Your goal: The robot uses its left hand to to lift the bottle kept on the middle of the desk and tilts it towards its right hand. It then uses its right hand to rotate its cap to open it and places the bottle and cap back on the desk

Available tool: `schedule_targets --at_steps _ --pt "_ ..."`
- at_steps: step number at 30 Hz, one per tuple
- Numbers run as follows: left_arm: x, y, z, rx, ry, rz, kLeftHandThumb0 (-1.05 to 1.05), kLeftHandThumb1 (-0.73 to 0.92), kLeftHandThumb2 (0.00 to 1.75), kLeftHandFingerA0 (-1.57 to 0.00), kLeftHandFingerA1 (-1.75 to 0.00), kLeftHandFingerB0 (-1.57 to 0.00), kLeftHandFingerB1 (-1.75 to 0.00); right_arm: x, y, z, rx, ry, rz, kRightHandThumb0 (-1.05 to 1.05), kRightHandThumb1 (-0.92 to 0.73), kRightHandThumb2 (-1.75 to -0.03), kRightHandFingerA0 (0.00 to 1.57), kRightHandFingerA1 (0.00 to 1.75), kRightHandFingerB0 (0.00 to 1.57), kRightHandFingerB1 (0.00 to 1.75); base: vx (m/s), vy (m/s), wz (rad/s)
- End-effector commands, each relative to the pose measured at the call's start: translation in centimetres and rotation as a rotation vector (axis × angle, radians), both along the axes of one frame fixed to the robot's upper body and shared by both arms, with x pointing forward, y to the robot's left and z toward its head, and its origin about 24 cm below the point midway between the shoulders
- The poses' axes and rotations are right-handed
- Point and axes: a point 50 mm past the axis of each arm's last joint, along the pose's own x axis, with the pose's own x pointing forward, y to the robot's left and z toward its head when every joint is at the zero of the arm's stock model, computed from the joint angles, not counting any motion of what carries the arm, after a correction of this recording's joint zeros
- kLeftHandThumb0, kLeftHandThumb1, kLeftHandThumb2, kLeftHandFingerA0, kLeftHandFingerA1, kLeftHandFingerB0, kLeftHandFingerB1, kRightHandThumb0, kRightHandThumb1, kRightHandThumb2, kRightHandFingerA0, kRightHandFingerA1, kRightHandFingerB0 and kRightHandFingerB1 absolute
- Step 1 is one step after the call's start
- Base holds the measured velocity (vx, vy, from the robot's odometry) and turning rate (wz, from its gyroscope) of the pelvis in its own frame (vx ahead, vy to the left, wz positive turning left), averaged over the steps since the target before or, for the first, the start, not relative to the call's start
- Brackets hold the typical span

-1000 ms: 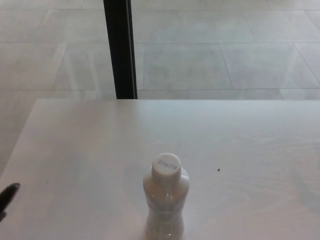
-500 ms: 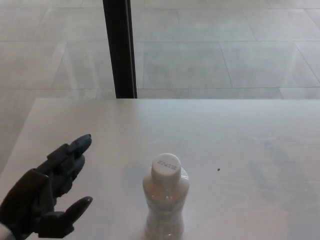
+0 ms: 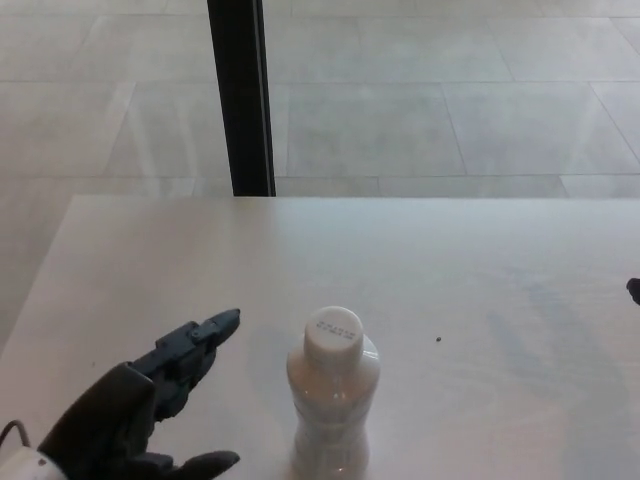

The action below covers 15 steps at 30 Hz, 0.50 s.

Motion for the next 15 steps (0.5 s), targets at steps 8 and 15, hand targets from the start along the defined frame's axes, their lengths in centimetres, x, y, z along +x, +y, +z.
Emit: schedule_targets --at_steps 8,15 --pt "-0.3 -4.6 -1.0 -0.003 0.003 -0.003 -0.96 0.48 0.56 0.00 0.00 0.00 0.00 0.7 0.9 0.2 0.015 -0.005 -0.030 -0.68 -0.77 -0.63 0.40 0.77 0.48 0.36 0.00 0.000 0.00" --pt "-1.4 -4.9 -2.8 0.031 0.039 0.030 -0.99 0.51 0.57 0.00 0.00 0.00 0.00 0.8 0.8 0.4 0.021 -0.014 -0.040 -0.67 -0.77 -0.63 0.41 0.78 0.49 0.37 0.00 0.000 0.00"
